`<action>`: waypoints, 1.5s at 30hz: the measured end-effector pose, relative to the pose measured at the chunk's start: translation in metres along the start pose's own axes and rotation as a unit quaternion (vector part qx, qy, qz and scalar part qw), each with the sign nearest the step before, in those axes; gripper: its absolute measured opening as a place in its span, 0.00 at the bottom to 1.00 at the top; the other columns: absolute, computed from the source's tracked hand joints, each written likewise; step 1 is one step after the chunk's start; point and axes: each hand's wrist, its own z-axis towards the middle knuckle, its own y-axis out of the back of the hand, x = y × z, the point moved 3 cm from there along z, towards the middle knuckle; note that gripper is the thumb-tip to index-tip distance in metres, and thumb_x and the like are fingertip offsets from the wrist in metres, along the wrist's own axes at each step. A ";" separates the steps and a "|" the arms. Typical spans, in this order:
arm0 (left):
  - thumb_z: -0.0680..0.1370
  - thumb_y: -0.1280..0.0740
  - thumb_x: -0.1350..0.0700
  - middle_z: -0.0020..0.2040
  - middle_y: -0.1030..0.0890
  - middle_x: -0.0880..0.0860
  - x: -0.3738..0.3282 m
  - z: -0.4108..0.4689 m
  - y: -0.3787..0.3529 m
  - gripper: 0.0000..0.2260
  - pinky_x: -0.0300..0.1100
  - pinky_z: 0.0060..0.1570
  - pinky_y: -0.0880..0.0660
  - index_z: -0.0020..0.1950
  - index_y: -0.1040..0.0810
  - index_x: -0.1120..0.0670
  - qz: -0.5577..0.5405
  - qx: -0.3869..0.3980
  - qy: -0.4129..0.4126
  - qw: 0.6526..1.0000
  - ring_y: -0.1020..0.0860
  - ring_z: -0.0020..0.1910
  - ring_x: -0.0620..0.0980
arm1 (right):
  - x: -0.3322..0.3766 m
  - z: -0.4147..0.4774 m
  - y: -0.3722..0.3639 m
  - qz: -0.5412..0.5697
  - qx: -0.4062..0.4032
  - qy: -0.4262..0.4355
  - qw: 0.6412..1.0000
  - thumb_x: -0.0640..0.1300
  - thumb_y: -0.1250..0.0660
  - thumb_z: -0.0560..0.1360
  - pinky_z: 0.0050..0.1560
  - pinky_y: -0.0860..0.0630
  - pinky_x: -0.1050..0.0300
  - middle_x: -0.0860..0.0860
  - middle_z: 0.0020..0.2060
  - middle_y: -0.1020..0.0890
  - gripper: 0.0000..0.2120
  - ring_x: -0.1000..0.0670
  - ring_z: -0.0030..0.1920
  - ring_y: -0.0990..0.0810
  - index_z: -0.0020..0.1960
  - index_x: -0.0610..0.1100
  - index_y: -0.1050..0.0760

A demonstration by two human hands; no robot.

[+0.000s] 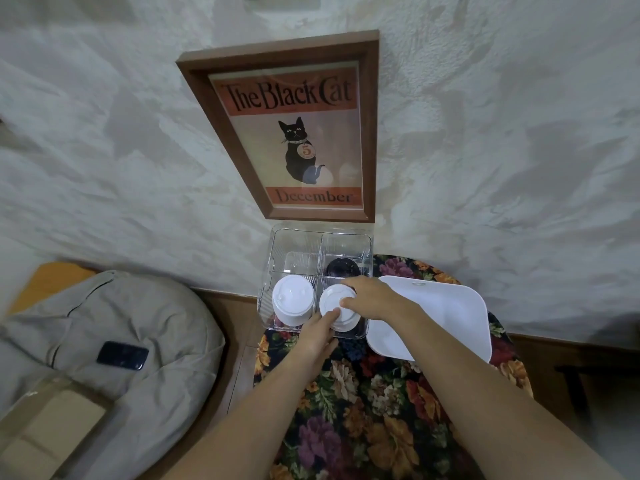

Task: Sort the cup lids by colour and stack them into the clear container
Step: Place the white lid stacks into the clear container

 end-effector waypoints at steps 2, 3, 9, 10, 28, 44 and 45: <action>0.84 0.35 0.46 0.60 0.19 0.46 0.002 0.007 0.002 0.15 0.46 0.57 0.30 0.69 0.24 0.48 0.030 -0.010 -0.014 0.999 0.22 0.56 0.44 | -0.001 0.003 -0.003 -0.026 0.007 -0.009 1.000 0.49 0.40 0.84 0.67 0.29 0.48 0.45 0.74 0.27 0.24 0.41 0.70 0.27 0.79 0.48 0.35; 0.83 0.35 0.45 0.58 0.18 0.47 0.002 0.009 0.002 0.16 0.44 0.52 0.29 0.69 0.24 0.49 0.050 -0.020 -0.024 0.998 0.22 0.53 0.46 | -0.001 0.004 -0.004 -0.025 0.009 -0.014 1.000 0.47 0.40 0.84 0.67 0.30 0.48 0.44 0.75 0.28 0.24 0.40 0.71 0.28 0.80 0.48 0.37; 0.84 0.36 0.49 0.50 0.18 0.53 0.004 0.015 0.004 0.13 0.42 0.43 0.28 0.65 0.21 0.54 0.107 -0.091 -0.077 0.987 0.25 0.43 0.48 | -0.004 0.010 -0.008 -0.037 -0.011 -0.013 0.999 0.44 0.38 0.83 0.55 0.26 0.50 0.42 0.63 0.21 0.18 0.41 0.59 0.22 0.72 0.48 0.31; 0.85 0.36 0.50 0.47 0.19 0.51 0.006 0.016 0.003 0.12 0.42 0.42 0.28 0.63 0.20 0.55 0.107 -0.101 -0.086 0.985 0.25 0.42 0.47 | -0.004 0.011 -0.009 -0.047 -0.016 -0.012 0.999 0.44 0.38 0.83 0.55 0.26 0.49 0.43 0.63 0.20 0.17 0.40 0.59 0.22 0.71 0.47 0.30; 0.84 0.36 0.50 0.45 0.16 0.53 -0.005 0.002 0.005 0.09 0.51 0.43 0.22 0.59 0.22 0.53 0.361 -0.169 -0.189 0.897 0.18 0.42 0.53 | -0.006 -0.007 -0.021 -0.136 -0.180 0.048 0.973 0.38 0.37 0.80 0.51 0.24 0.52 0.51 0.62 0.20 0.18 0.46 0.59 0.24 0.68 0.50 0.24; 0.87 0.42 0.49 0.48 0.16 0.56 -0.021 -0.012 -0.004 0.24 0.46 0.38 0.28 0.83 0.42 0.47 0.654 -0.183 -0.251 0.690 0.18 0.45 0.56 | -0.017 -0.027 -0.043 -0.171 -0.204 0.066 0.962 0.49 0.34 0.83 0.79 0.47 0.38 0.48 0.75 0.27 0.22 0.40 0.82 0.45 0.75 0.45 0.28; 0.87 0.41 0.50 0.48 0.16 0.56 -0.021 -0.011 -0.005 0.24 0.47 0.38 0.27 0.83 0.43 0.47 0.666 -0.177 -0.246 0.682 0.18 0.45 0.56 | -0.019 -0.028 -0.044 -0.173 -0.208 0.060 0.961 0.49 0.34 0.82 0.79 0.48 0.37 0.48 0.75 0.26 0.21 0.41 0.82 0.45 0.74 0.45 0.27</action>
